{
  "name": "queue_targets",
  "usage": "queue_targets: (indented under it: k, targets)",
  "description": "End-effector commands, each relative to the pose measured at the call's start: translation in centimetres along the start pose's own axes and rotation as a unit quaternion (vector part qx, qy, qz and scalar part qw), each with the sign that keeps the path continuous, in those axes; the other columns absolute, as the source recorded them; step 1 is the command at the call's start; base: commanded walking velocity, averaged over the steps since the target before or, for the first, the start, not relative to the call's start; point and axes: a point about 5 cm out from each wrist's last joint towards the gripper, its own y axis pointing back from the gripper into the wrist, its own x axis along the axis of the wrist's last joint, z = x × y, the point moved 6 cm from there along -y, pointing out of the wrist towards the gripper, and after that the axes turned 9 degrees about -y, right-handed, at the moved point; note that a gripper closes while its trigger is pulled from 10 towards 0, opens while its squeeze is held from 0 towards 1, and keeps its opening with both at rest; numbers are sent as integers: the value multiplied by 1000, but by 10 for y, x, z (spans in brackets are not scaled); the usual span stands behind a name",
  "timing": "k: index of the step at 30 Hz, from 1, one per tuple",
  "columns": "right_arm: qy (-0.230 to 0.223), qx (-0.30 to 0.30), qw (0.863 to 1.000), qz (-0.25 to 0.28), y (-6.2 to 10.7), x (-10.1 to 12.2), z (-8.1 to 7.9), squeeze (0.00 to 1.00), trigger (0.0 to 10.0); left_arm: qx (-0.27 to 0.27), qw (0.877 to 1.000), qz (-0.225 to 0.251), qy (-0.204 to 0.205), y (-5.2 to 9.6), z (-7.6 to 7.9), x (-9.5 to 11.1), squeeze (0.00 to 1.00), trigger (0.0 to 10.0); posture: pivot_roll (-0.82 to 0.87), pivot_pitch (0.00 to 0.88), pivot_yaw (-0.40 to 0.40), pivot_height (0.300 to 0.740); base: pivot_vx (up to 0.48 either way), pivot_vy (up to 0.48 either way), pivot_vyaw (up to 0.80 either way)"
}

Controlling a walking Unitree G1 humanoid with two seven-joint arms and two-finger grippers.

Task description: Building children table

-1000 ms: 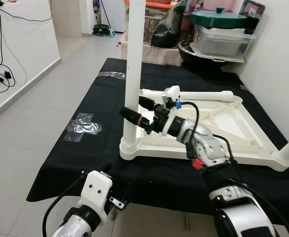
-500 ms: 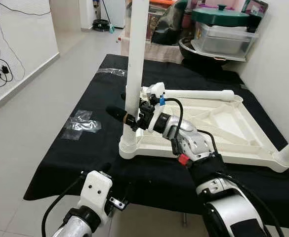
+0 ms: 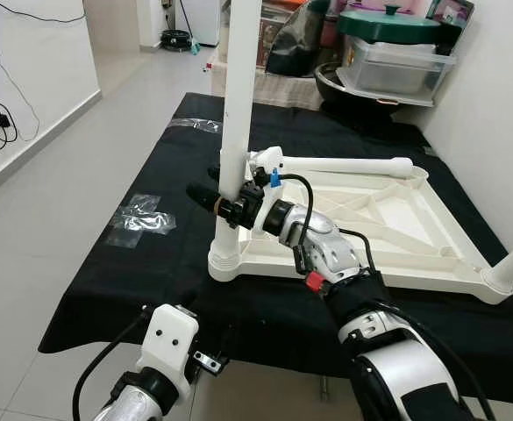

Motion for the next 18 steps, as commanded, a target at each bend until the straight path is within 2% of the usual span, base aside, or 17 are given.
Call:
queue_targets:
  k: [1,5,8,10,11,13,14,16,17,18]
  targets:
    - [4,-4,1000,-1,0,-1,1,0,0,2,1000,-3,4,0,2,-1,0,10000,144,0,-150,740,0,0,0]
    - [9,-17,1000,0,3,-4,5,0,0,23,1000,-4,16,-3,-8,-2,0,10000,142,0,-149,740,0,0,0]
    - [14,-58,998,2,12,-11,14,0,0,67,998,-2,20,-8,-32,-2,0,10000,134,0,-149,740,0,0,0]
    - [14,-69,998,4,14,-13,16,0,0,73,997,-2,16,-8,-36,-2,0,10000,134,0,-149,740,0,0,0]
    - [2,-106,994,14,19,-13,24,0,0,77,997,-2,10,-9,-39,-2,0,10000,128,0,-142,740,0,0,0]
    - [6,-182,983,26,29,-14,40,0,0,78,997,0,7,-10,-40,-1,0,10000,126,3,-141,740,0,0,0]
    - [6,-182,983,26,29,-14,40,0,0,78,997,0,7,-10,-40,-1,0,10000,126,3,-141,740,0,0,0]
    - [7,-282,959,32,45,-17,61,0,0,70,998,1,4,-10,-37,0,0,10000,124,7,-135,740,0,0,0]
    - [7,-282,959,32,45,-17,61,0,0,70,998,1,4,-10,-37,0,0,10000,124,7,-135,740,0,0,0]
    - [3,-338,940,35,55,-20,71,0,0,66,998,1,4,-11,-34,0,0,10000,122,6,-134,740,0,0,0]
